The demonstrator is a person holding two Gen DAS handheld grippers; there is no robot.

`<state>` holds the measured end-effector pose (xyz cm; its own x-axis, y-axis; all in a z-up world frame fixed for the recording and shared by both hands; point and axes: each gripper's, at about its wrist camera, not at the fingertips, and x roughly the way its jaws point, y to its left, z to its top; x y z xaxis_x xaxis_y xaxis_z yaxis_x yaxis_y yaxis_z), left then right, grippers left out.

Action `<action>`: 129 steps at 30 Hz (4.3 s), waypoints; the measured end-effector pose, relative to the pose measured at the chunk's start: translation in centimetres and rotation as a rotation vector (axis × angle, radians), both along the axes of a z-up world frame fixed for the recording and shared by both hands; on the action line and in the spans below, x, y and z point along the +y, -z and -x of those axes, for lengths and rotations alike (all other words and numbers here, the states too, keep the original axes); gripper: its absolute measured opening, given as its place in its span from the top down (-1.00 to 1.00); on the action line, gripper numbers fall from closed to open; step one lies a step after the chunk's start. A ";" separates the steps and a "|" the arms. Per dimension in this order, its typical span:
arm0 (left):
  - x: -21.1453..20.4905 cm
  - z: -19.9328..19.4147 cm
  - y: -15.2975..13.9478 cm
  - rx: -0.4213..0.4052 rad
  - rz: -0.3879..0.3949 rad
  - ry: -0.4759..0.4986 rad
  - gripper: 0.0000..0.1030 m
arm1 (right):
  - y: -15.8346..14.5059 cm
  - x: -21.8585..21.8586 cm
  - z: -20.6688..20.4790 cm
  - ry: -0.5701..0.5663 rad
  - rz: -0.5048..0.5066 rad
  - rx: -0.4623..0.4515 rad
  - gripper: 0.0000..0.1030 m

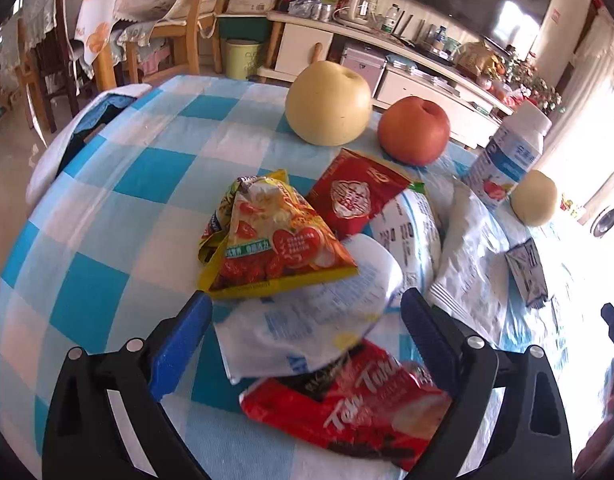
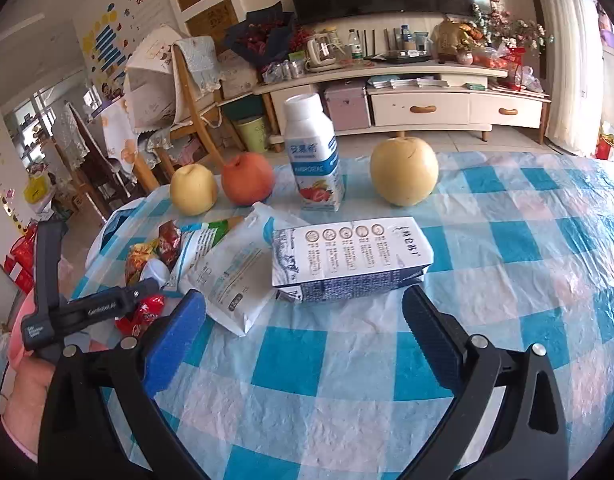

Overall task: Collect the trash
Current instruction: 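Lower the left tool onto the white MAGICDAY bag and close it, then hold the MAGICDAY bag in the left tool while the right tool grasps the red Teh Tarik packet, then carry both items to the pink bucket and open both tools to drop them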

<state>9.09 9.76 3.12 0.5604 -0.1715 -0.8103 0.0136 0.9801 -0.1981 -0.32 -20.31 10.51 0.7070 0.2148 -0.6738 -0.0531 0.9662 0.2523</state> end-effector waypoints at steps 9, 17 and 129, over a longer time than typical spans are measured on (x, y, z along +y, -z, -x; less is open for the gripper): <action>-1.5 0.5 0.3 0.000 -0.017 0.046 -0.01 | 1.1 -1.7 -0.9 0.028 0.005 0.026 -0.93; -2.7 1.8 -0.1 -0.012 -0.026 0.104 0.42 | 2.7 -4.5 -1.8 0.085 -0.136 0.076 -0.93; 36.4 16.9 -8.8 -0.176 0.109 -0.846 0.52 | -5.5 47.6 1.8 -0.822 -0.034 0.010 0.07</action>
<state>-7.86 46.18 11.95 0.6502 0.2878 -0.7032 -0.6715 0.6507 -0.3545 -2.08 27.32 16.02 0.3090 0.6820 -0.6629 -0.7382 0.6114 0.2851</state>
